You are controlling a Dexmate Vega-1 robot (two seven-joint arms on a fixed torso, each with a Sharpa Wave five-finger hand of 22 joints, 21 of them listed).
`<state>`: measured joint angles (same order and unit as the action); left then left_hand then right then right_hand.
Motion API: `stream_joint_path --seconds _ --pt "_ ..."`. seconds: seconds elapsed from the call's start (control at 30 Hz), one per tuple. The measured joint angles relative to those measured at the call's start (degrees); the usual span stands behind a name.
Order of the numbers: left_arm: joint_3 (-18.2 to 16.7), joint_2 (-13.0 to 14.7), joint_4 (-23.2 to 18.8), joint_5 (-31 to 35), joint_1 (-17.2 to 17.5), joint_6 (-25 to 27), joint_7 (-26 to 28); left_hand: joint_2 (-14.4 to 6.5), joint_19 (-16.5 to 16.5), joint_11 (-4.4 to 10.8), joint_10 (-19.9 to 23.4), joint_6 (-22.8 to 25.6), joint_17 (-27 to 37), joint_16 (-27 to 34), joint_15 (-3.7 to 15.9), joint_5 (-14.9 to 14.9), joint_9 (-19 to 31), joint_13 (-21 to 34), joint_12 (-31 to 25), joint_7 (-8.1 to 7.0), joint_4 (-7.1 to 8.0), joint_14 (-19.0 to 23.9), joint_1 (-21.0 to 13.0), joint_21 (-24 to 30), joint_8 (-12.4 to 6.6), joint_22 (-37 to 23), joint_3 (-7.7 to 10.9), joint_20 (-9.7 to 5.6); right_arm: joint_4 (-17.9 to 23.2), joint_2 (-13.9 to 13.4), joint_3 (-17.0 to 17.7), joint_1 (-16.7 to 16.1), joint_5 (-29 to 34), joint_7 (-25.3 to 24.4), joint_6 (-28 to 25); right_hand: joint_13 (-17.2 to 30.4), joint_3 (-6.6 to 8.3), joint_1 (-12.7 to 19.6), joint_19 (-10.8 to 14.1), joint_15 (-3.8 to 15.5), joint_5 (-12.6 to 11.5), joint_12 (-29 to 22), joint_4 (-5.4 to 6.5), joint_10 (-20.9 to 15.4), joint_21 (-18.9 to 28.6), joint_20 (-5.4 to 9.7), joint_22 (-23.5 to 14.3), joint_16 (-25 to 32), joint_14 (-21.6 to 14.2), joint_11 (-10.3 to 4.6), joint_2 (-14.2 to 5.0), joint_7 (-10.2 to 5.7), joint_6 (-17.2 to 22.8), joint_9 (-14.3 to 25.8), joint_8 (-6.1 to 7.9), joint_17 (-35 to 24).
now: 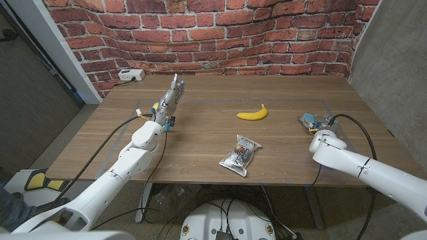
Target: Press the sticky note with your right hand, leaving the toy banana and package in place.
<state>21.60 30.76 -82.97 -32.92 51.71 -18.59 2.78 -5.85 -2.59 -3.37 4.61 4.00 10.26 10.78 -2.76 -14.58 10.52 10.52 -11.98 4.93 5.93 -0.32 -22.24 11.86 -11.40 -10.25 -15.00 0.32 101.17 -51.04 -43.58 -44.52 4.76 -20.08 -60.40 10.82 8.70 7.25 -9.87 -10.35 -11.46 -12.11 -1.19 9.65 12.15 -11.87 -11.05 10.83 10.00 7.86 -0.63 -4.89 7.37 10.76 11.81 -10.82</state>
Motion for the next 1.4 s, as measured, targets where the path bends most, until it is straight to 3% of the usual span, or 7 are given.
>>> stream_joint_path --seconds 1.4 --pt "1.36 -0.90 -0.22 1.00 -1.22 1.00 0.50 -0.16 -0.20 0.00 0.00 0.00 0.00 0.00 0.00 0.00 0.00 0.00 0.00 0.00 -0.01 0.00 -0.16 0.00 0.00 0.00 0.01 0.20 0.84 -2.20 2.73 -2.49 -2.98 -1.81 -0.59 0.00 -0.32 0.00 0.00 0.22 0.00 0.00 -0.31 0.00 0.00 0.00 0.00 0.00 -0.22 0.00 0.00 -0.24 0.20 0.03 -0.10 0.17"
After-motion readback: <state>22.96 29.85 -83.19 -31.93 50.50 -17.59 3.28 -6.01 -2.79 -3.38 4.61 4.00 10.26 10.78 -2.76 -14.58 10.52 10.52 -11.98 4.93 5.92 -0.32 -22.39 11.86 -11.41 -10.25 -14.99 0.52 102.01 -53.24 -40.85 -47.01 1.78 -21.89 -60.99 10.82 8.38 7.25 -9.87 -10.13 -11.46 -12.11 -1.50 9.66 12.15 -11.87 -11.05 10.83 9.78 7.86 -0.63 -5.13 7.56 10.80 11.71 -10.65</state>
